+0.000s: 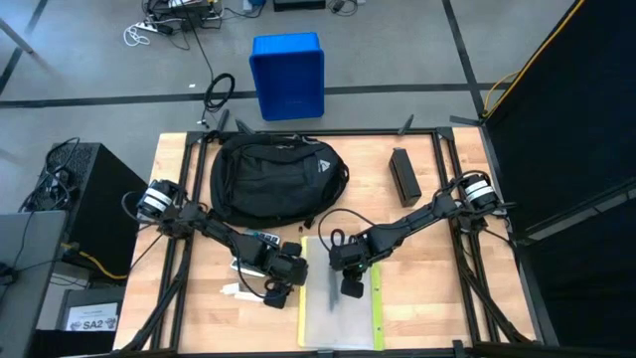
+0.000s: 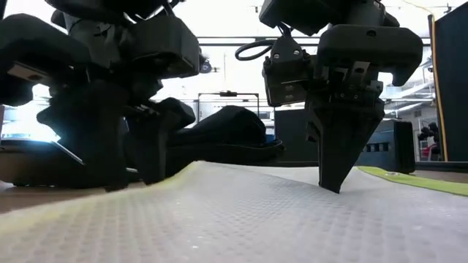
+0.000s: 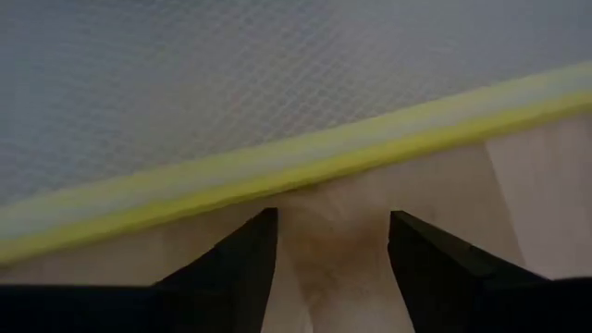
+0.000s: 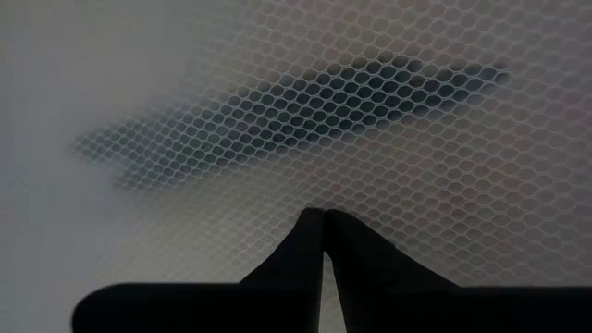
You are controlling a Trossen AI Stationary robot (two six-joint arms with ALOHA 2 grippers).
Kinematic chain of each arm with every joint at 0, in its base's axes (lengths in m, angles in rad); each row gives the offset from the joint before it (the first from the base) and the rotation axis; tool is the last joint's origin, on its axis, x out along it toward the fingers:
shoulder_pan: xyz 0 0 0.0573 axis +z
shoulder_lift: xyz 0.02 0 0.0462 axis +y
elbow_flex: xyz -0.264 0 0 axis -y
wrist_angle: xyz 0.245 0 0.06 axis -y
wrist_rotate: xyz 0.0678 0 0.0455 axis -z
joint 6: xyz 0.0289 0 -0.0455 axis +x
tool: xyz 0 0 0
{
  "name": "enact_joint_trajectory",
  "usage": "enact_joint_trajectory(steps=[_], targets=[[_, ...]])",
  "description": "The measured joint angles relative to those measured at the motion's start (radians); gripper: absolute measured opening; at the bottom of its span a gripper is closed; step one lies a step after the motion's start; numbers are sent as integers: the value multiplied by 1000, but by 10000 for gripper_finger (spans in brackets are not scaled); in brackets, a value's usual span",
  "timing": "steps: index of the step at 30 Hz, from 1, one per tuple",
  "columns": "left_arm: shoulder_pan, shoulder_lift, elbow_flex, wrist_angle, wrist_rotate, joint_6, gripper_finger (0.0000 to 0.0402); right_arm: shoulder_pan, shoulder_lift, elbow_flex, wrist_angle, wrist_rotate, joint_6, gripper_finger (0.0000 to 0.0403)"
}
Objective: Unpack backpack
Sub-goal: Remove the bottom black pen from the yellow zip bag
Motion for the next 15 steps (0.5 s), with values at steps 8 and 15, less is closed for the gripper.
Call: enact_joint_trajectory(steps=[8, 15], targets=[[24, 4, 6, 21, -41, 36, 157, -1, 0, 0, 1, -1, 0, 0], [40, 7, 5, 126, -8, 120, 157, -1, 0, 0, 2, -1, 0, 0]])
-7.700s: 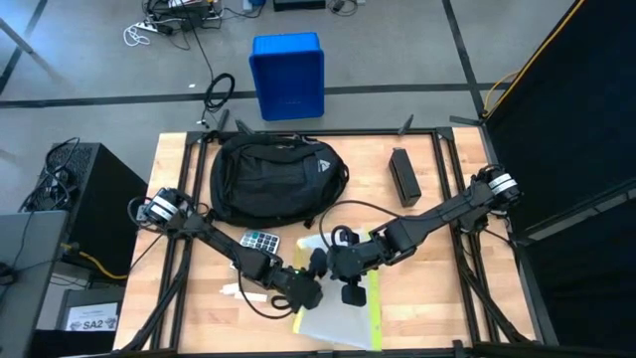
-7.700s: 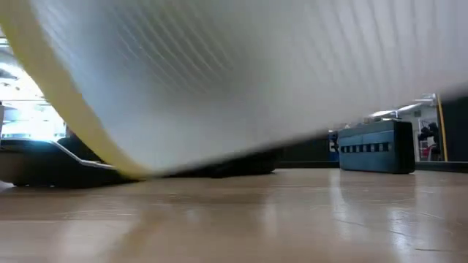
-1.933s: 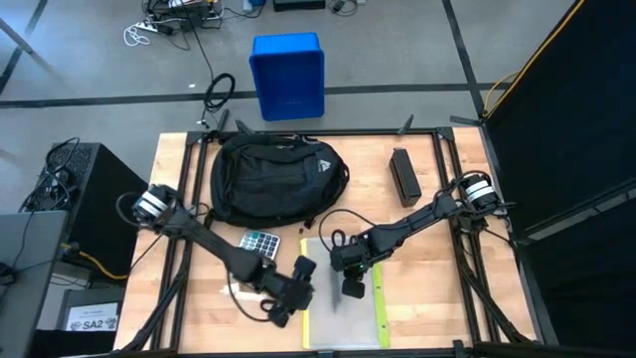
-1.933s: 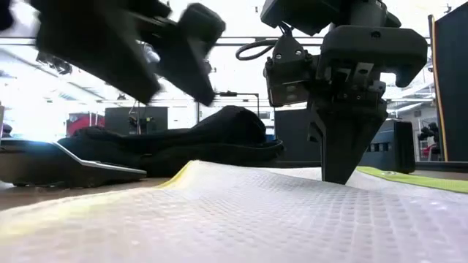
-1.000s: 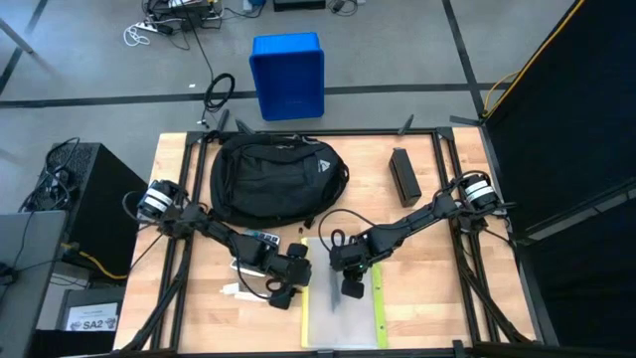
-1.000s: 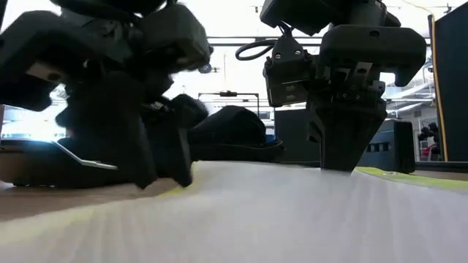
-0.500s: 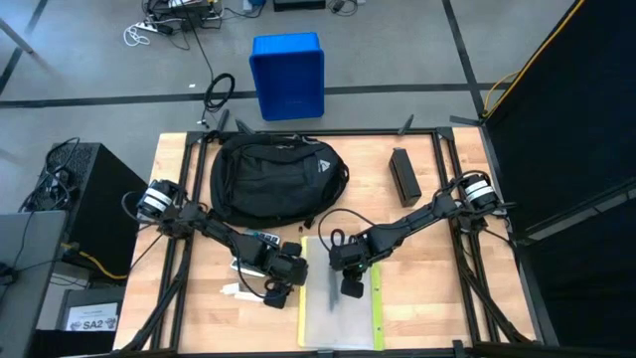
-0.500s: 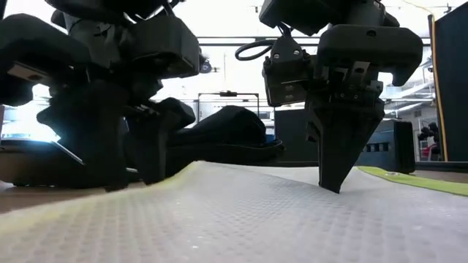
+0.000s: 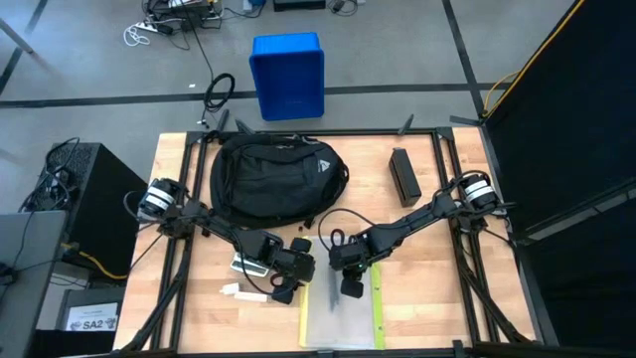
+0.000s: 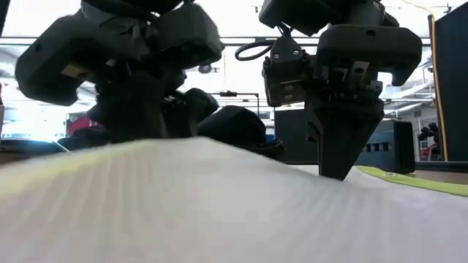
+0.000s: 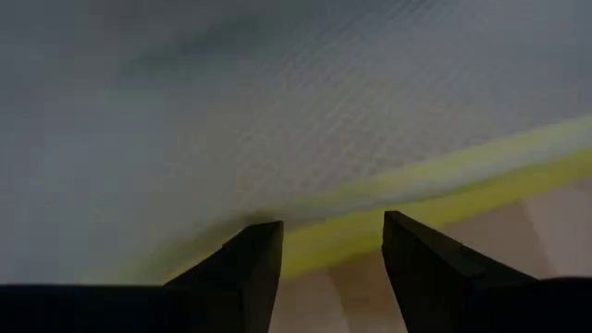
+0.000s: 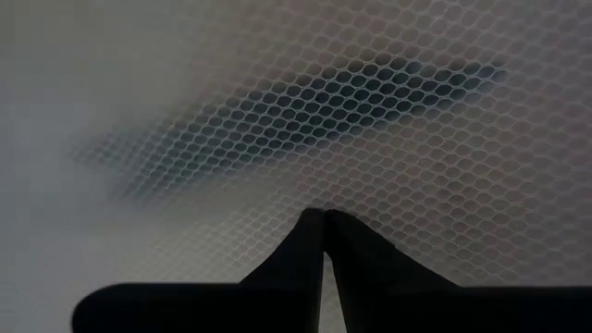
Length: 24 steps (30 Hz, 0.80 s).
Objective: Unpack backpack
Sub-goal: Remove the bottom black pen from the yellow zip bag
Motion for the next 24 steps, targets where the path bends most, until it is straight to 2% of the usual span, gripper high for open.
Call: enact_joint_trajectory(steps=[9, 15, 24], targets=[[-6, 2, 0, 128, 20, 148, 156, 0, 0, 0, 6, 0, -1, 0], [-7, 50, 0, 185, 18, 285, 156, 0, 0, 0, 22, 1, -2, 0], [-7, 98, -1, 289, -52, 440, 157, -6, -1, 0, 33, -5, -9, 0]])
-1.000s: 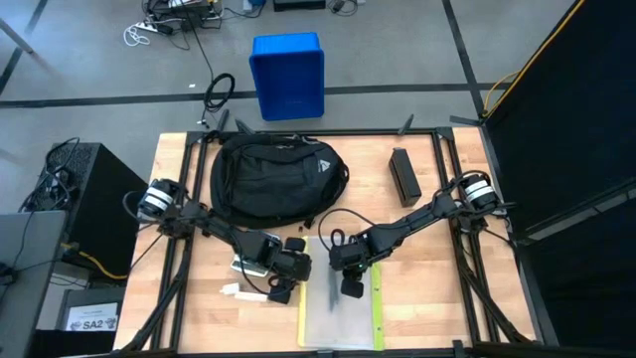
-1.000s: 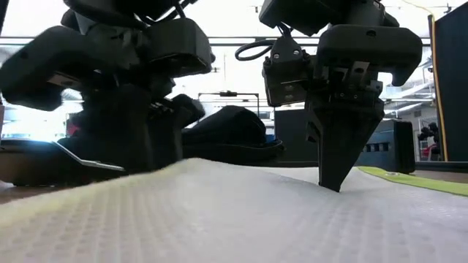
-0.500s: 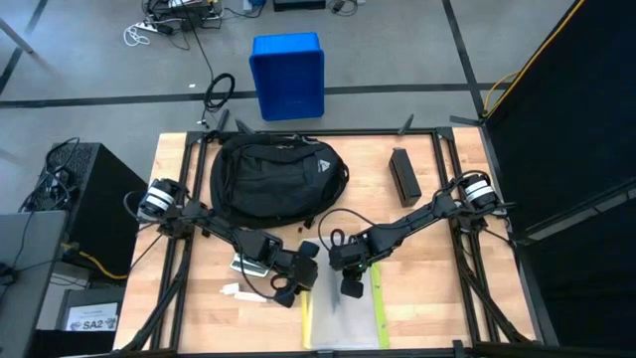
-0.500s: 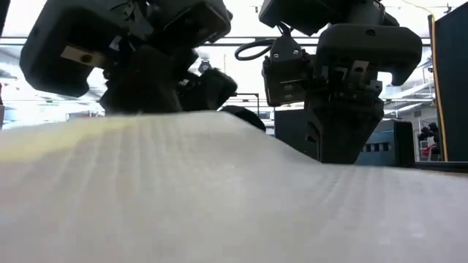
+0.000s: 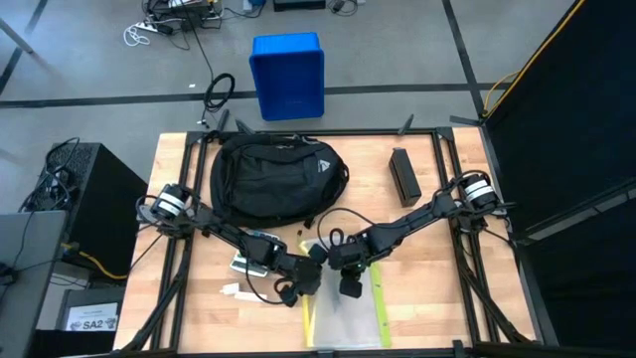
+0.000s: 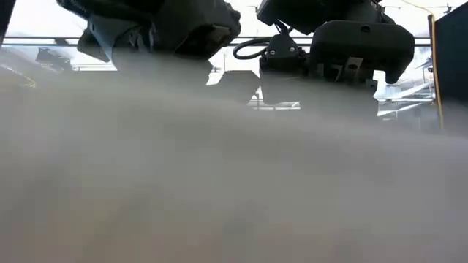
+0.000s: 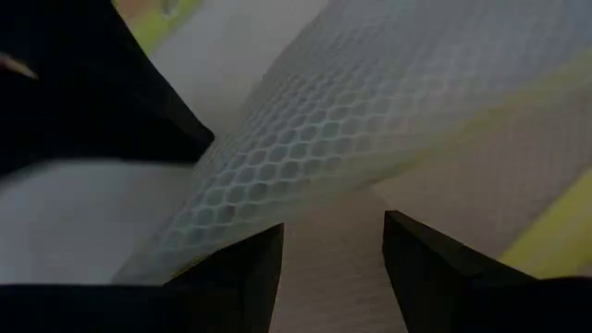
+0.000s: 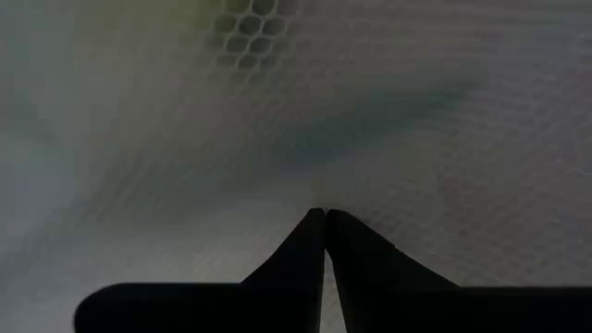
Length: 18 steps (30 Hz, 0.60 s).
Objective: Unpack backpack
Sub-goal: Remove the bottom black pen from the yellow zip bag
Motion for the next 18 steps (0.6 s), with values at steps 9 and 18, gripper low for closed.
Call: enact_joint_trajectory(steps=[9, 18], targets=[[9, 7, -4, 39, -2, 55, 157, -10, -2, -4, 23, -43, -16, 0], [7, 7, -5, 30, -3, 63, 157, -33, -2, -5, 21, -92, -78, 0]])
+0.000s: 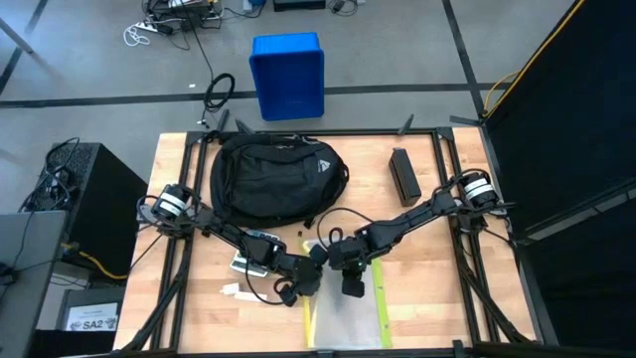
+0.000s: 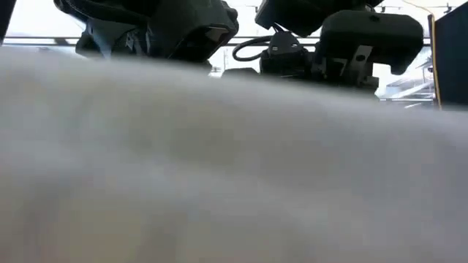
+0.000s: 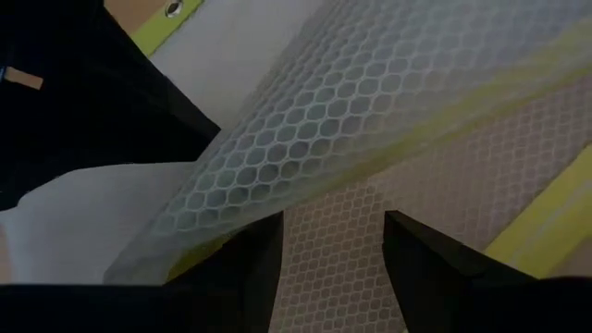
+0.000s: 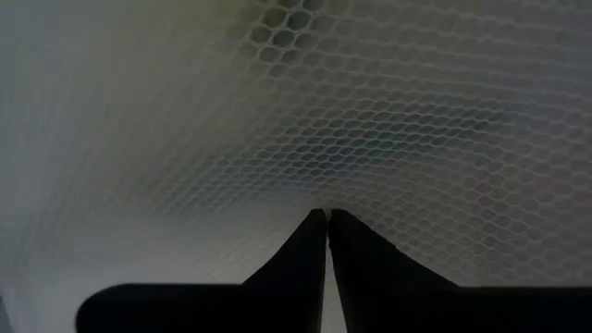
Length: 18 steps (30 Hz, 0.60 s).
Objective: Unpack backpack
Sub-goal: Remove the bottom black pen from the yellow zip bag
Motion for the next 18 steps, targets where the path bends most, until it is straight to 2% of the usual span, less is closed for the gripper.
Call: enact_joint_trajectory(steps=[6, 18], targets=[[-24, 0, 3, -18, 13, 65, 157, 21, 2, 8, -48, 18, -196, 0], [-73, 0, 11, 15, -130, 274, 157, 2, 2, 7, 4, 36, -356, 0]])
